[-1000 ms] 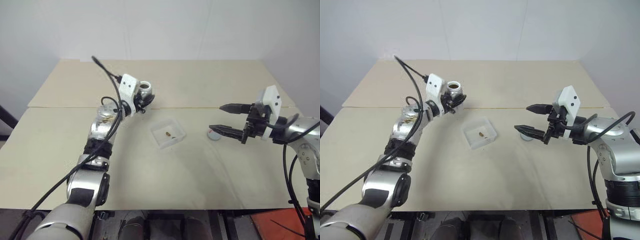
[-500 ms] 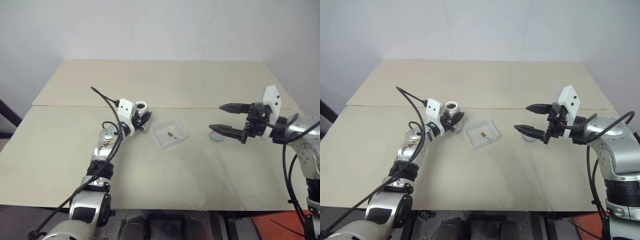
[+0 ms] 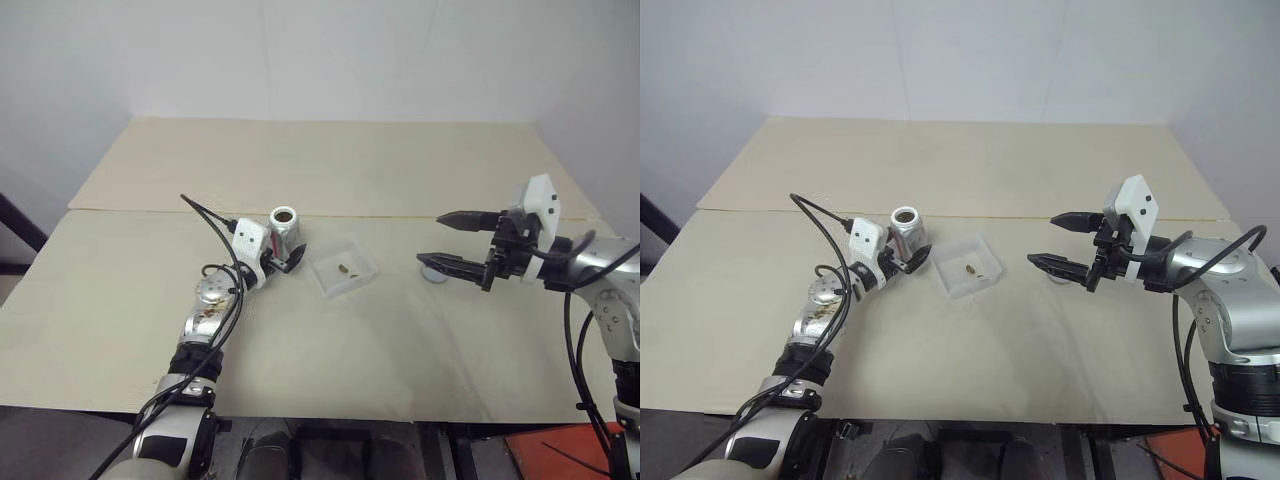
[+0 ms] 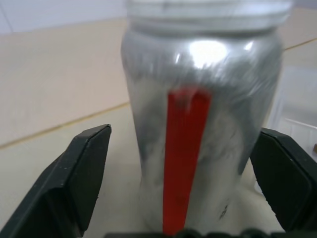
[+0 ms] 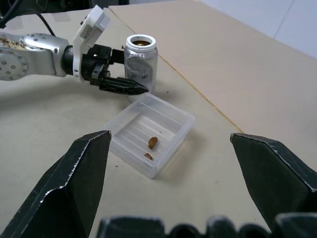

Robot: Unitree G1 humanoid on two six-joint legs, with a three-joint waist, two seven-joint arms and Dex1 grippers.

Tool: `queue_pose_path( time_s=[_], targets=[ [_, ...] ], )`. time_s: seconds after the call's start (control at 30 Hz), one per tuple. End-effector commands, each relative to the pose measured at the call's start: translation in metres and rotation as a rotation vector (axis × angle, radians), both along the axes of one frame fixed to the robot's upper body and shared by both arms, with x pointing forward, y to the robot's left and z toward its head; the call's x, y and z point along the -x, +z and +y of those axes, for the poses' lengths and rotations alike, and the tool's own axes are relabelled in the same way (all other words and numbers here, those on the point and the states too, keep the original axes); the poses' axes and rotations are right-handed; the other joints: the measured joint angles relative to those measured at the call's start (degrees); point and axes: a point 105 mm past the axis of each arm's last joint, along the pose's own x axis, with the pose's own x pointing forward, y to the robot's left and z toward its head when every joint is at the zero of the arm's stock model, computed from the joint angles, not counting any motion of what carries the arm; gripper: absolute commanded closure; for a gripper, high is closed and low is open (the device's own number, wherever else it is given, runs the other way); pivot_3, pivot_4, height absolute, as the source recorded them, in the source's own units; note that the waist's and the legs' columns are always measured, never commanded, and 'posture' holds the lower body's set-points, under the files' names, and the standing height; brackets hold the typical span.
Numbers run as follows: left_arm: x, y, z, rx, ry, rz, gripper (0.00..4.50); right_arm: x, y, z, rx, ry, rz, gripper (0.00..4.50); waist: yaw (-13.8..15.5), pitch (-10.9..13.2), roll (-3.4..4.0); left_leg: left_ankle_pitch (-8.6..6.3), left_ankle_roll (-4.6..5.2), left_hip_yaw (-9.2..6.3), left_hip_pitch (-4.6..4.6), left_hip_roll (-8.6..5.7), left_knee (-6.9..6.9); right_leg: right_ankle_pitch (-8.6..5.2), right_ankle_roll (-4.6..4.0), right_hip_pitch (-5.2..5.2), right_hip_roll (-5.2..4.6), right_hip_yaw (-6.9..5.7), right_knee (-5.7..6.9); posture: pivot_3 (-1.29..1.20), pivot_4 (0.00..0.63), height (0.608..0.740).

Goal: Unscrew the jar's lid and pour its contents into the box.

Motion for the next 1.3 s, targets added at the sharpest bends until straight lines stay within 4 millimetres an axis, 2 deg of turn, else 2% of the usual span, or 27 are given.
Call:
queue_pose_path(
  time_s=[0.03, 0.2, 0.4, 0.53, 0.7, 1.0, 1.3],
  targets=[
    [0.009, 0.010, 0.001, -0.037, -0.048, -0.020, 0.03, 0.004, 0.012, 0.002, 0.008, 0.010, -0.054, 0.00, -0.11, 0.00, 0.00, 0.00, 0.00, 0.00, 0.00, 0.00, -0.01, 0.00, 0.00, -0.01, 0.00, 0.00, 0.00, 0.00, 0.150, 0.740],
    [0.028, 0.011, 0.015, -0.106, -0.065, 0.004, 0.03, 0.006, 0.010, 0.002, 0.008, 0.009, -0.053, 0.00, -0.39, -0.01, 0.01, 0.00, 0.00, 0.02, 0.03, 0.03, -0.05, 0.00, 0.00, -0.02, 0.01, 0.03, 0.01, 0.00, 0.150, 0.740],
    [0.046, 0.032, 0.036, -0.103, -0.035, 0.000, 0.03, 0.008, 0.007, 0.001, 0.007, 0.008, -0.049, 0.00, -0.14, -0.01, 0.02, -0.01, 0.01, -0.01, 0.03, 0.06, -0.04, 0.02, -0.03, -0.01, 0.00, 0.04, 0.01, 0.00, 0.150, 0.740],
    [0.069, 0.059, 0.036, -0.076, -0.196, -0.018, 0.03, 0.008, 0.005, -0.001, 0.015, 0.008, -0.046, 0.00, -0.20, -0.01, 0.02, -0.01, 0.00, -0.01, 0.03, 0.08, -0.06, 0.01, -0.03, -0.02, 0.00, 0.03, 0.01, 0.00, 0.150, 0.740],
    [0.093, 0.078, 0.035, -0.198, -0.387, -0.067, 0.03, 0.008, 0.006, -0.003, 0.013, 0.007, -0.039, 0.00, -0.25, -0.03, 0.05, -0.01, 0.00, 0.03, 0.09, 0.08, -0.08, 0.01, -0.03, 0.01, 0.00, 0.05, -0.02, 0.00, 0.150, 0.740],
    [0.108, 0.108, 0.051, -0.295, -0.547, -0.036, 0.03, 0.010, 0.005, -0.010, 0.022, 0.001, -0.027, 0.00, -0.21, -0.03, 0.05, -0.02, 0.02, 0.05, 0.08, 0.08, -0.09, 0.01, -0.04, 0.00, 0.04, 0.04, -0.07, 0.00, 0.150, 0.740],
    [0.114, 0.110, 0.051, -0.249, -0.595, 0.004, 0.03, 0.012, 0.006, -0.021, 0.035, -0.031, -0.024, 0.00, -0.22, -0.03, 0.05, -0.03, 0.04, 0.07, 0.07, 0.08, -0.09, 0.01, -0.04, 0.00, 0.05, 0.06, -0.08, 0.00, 0.150, 0.740]
  ],
)
